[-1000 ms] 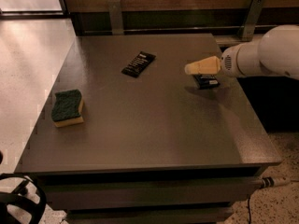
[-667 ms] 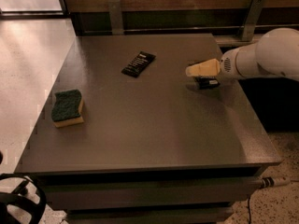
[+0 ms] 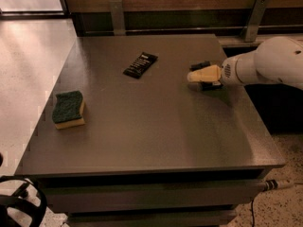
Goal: Move rxbar blueberry near sponge
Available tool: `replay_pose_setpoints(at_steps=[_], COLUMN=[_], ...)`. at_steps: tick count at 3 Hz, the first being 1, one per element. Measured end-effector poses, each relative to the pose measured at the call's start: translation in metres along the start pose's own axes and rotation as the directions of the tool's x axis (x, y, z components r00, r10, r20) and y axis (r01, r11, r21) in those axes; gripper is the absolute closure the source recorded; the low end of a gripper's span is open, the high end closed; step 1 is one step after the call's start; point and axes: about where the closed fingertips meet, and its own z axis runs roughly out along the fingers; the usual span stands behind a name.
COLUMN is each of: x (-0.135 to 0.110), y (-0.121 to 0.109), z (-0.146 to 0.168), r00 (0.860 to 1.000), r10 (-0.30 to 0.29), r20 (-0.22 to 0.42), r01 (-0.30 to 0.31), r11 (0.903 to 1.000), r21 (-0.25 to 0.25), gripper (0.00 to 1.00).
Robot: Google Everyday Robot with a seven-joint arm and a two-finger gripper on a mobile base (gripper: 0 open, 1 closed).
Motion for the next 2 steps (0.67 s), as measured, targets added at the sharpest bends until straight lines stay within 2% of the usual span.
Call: replay_pose_setpoints(at_steps=[2], x=[-0.0059], y=[0.0075], z=[0.0058], r00=[0.999], r10=[-0.010], r20=[0.035], r01=[0.010], r11=[0.9999], r21=[0.000], gripper=[0.00])
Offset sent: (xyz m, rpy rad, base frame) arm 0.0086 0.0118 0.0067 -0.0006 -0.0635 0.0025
